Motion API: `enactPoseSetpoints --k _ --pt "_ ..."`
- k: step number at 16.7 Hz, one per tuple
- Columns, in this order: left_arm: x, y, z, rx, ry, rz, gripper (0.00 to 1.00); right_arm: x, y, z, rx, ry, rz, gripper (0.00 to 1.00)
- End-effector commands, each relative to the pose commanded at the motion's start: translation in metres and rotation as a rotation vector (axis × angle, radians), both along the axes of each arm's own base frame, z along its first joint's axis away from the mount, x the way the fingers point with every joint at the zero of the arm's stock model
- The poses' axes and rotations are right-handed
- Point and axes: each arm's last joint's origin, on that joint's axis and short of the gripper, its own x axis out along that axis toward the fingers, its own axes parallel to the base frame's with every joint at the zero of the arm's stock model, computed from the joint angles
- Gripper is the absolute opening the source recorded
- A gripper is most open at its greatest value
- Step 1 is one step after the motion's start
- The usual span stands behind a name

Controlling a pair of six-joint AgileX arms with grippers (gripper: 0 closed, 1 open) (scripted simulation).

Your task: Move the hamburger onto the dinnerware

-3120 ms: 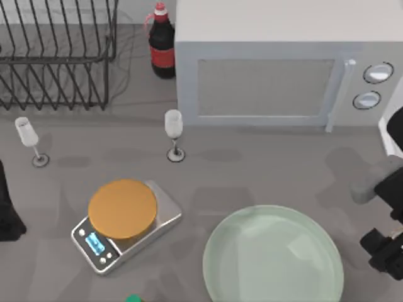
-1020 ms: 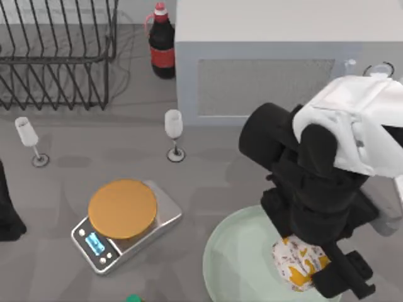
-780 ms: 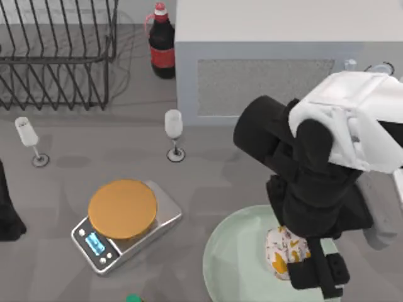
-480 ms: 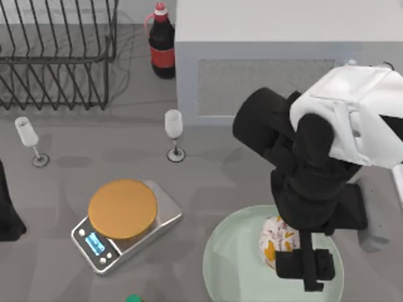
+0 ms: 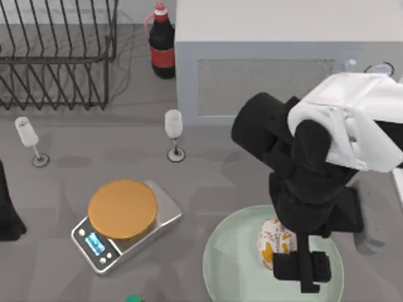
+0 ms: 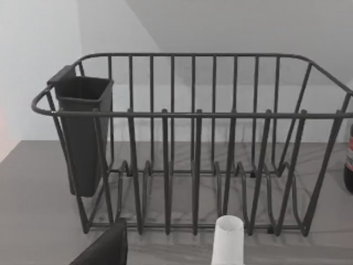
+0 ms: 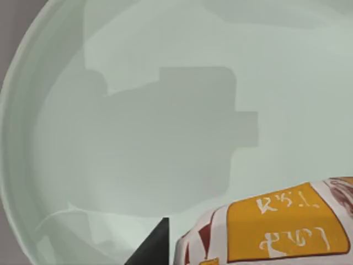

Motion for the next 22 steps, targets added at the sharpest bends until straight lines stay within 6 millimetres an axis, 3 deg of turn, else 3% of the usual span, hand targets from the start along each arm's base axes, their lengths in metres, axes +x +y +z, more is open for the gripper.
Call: enactPoseSetpoints --k 5,9,22 --pt "0.0 0.0 0.0 0.0 0.0 0.0 1.0 0.0 0.002 -0.033 0.003 -0.001 -0.005 0.0" --pt "0.0 0.0 0.0 0.0 0.0 0.0 1.0 0.0 0.002 -0.034 0.002 -0.001 -0.006 0.0" --pt "0.0 0.0 0.0 0.0 0.0 0.0 1.0 0.0 0.002 -0.034 0.002 -0.001 -0.006 0.98"
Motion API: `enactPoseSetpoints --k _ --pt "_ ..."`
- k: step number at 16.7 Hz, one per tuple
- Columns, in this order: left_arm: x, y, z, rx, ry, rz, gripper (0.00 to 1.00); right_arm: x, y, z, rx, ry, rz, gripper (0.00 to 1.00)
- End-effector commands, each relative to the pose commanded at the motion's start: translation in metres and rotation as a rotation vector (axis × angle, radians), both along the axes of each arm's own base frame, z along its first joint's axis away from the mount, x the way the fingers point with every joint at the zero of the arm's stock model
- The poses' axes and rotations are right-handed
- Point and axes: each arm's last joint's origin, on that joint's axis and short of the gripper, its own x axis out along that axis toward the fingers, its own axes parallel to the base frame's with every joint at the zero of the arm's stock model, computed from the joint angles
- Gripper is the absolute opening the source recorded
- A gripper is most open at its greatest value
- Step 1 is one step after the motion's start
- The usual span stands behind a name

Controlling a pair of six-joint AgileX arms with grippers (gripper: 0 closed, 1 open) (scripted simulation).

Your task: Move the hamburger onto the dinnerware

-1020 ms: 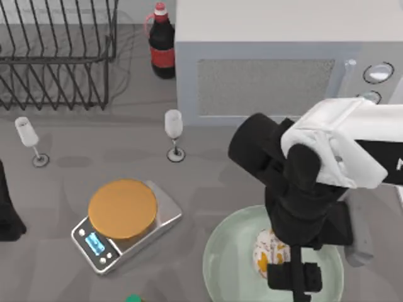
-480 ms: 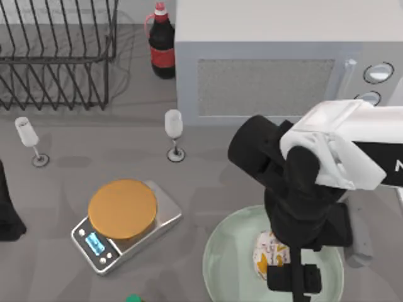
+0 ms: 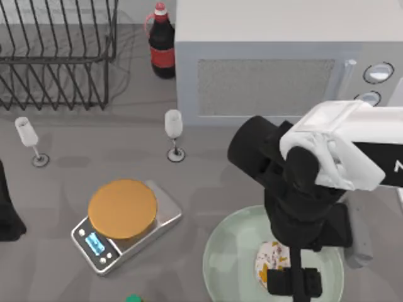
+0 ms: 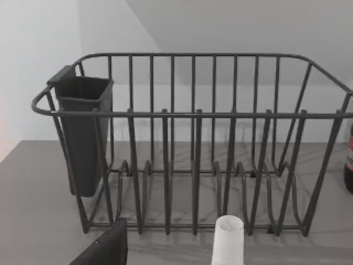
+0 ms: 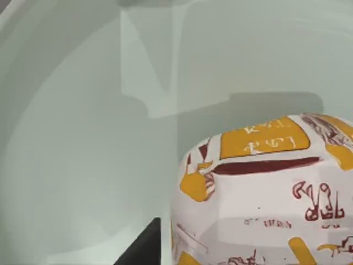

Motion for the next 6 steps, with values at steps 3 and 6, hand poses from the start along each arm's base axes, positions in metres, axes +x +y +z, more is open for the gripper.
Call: enactPoseSetpoints --k 3,6 --pt "0.0 0.0 0.0 0.0 0.0 0.0 1.0 0.0 0.0 0.0 0.0 0.0 0.0 1.0" --pt "0.0 0.0 0.0 0.0 0.0 0.0 1.0 0.0 0.0 0.0 0.0 0.0 0.0 1.0"
